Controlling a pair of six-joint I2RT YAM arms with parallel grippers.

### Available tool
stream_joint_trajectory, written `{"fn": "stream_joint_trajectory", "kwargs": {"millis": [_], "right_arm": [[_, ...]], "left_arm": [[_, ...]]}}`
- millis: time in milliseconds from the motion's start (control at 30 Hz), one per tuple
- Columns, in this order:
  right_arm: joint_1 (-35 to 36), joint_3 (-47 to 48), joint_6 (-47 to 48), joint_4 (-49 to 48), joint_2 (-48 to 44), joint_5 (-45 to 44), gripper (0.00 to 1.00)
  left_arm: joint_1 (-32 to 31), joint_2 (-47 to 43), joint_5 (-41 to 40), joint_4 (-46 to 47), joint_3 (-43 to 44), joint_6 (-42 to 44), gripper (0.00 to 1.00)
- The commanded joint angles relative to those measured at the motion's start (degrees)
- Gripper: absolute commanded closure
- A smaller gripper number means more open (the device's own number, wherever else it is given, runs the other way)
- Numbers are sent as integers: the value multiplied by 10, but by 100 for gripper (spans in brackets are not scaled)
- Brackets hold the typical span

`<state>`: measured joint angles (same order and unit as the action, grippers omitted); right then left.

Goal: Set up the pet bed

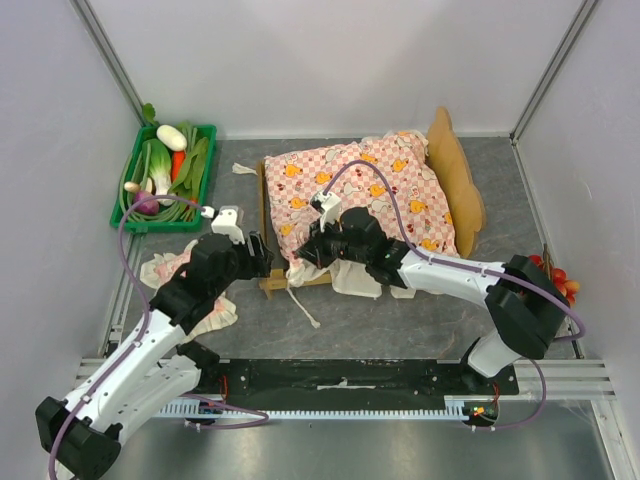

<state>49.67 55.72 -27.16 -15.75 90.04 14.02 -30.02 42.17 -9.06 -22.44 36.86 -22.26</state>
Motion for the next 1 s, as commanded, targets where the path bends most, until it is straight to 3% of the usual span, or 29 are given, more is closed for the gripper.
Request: {"fn": "stream_joint_trajectory", "kwargs": {"millis": [0, 300, 567, 767, 900, 967], "right_arm": [[3, -35, -2, 15, -1, -82, 97], [14, 3, 4, 42, 19, -99, 96], [14, 43, 9, -37, 6, -44, 95], [15, 33, 11, 9, 46, -51, 94], [22, 15, 8, 26, 54, -33, 89], [23, 25, 16, 51, 60, -12, 79]], "left_arm": [[0, 11, -3, 28, -24, -51, 25], [0, 73, 29, 68, -42, -80, 25], [0, 51, 6, 66, -39, -81, 25], [0, 36, -9, 62, -50, -87, 25], [0, 41, -9, 65, -57, -95, 25], [0, 46, -8, 72, -61, -101, 25]]}}
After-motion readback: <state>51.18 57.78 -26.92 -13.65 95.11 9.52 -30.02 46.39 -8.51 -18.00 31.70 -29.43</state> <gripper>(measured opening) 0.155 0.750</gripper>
